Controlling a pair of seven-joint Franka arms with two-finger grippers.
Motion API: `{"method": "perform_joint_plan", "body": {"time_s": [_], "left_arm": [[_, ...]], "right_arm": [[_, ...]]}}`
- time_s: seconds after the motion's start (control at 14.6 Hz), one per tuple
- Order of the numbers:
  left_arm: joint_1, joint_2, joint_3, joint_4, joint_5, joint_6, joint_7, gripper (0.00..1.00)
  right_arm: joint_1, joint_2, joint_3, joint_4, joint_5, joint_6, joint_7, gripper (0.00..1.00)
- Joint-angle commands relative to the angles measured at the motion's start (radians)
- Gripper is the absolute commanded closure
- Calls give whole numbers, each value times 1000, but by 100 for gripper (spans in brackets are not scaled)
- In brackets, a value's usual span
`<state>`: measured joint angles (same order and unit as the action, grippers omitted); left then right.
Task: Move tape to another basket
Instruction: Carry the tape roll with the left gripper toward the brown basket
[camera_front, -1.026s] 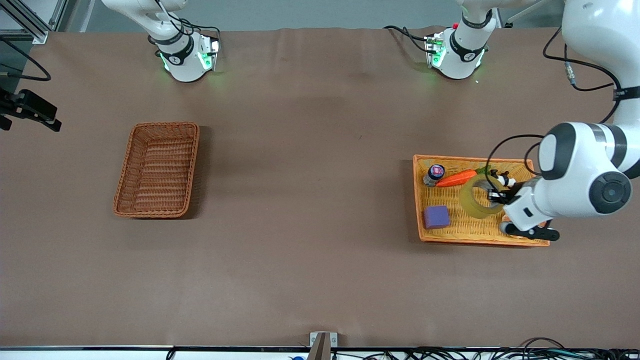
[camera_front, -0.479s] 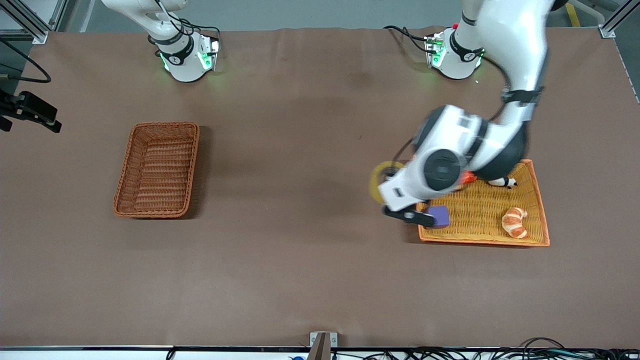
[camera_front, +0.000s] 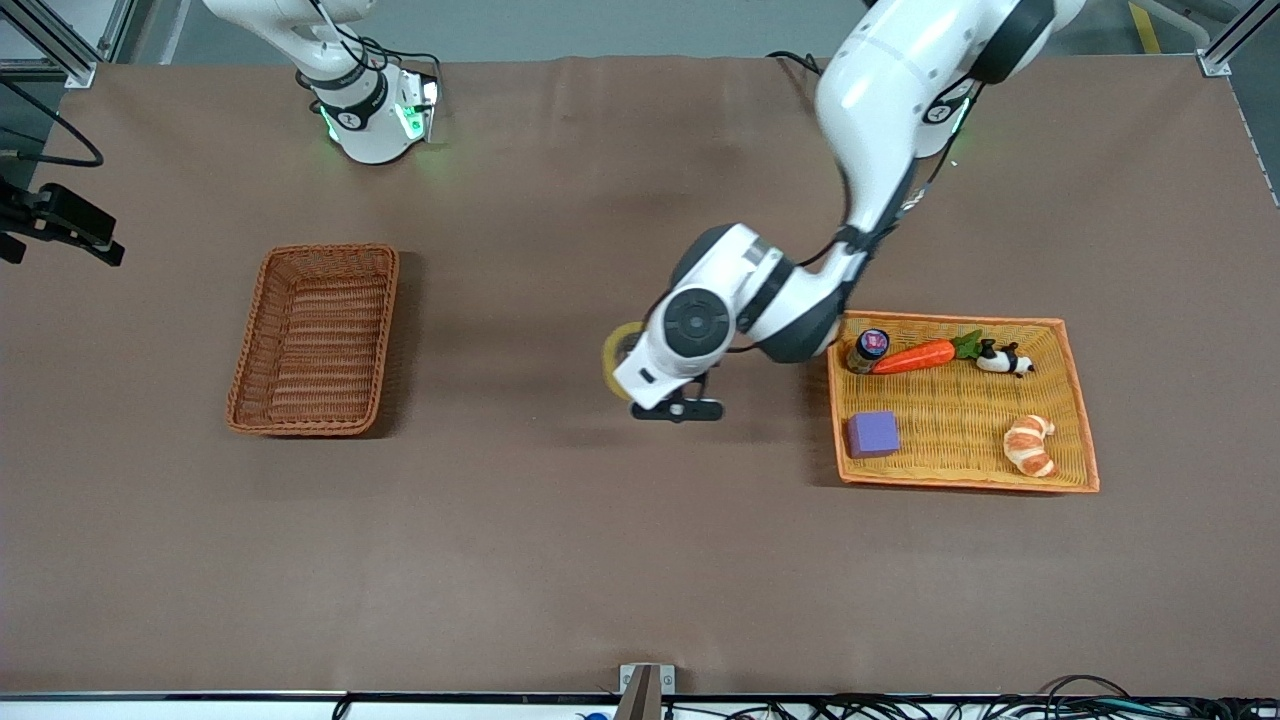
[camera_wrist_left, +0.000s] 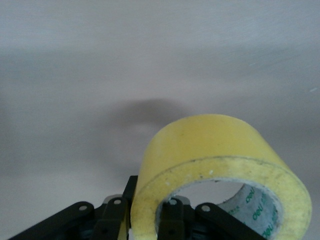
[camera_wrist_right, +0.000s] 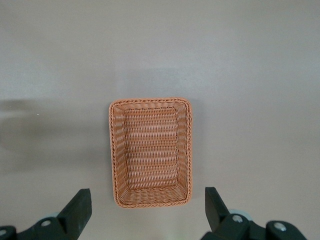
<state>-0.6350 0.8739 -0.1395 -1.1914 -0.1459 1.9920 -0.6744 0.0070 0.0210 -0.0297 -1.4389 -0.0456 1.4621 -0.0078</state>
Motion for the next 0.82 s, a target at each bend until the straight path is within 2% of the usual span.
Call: {"method": "perform_joint_plan", "body": {"time_s": [0.0,0.27,0.48,0.75], "left_arm": [[2,85,1,136,-79,78,-30,100],[-17,105,0,136,-139,174,-48,100],[-60,137,17,134,-141,244,-47,99],[-83,137,5,134,-146,272,-47,99]], "right_arm": [[-1,-4,2,-5,13,-5,9,0],[2,-4,2,-3,15,-35,14,0],[1,-4,2,-3,15,-36,17,0],[-4,-3,2,-6,19,-54,17,0]]}}
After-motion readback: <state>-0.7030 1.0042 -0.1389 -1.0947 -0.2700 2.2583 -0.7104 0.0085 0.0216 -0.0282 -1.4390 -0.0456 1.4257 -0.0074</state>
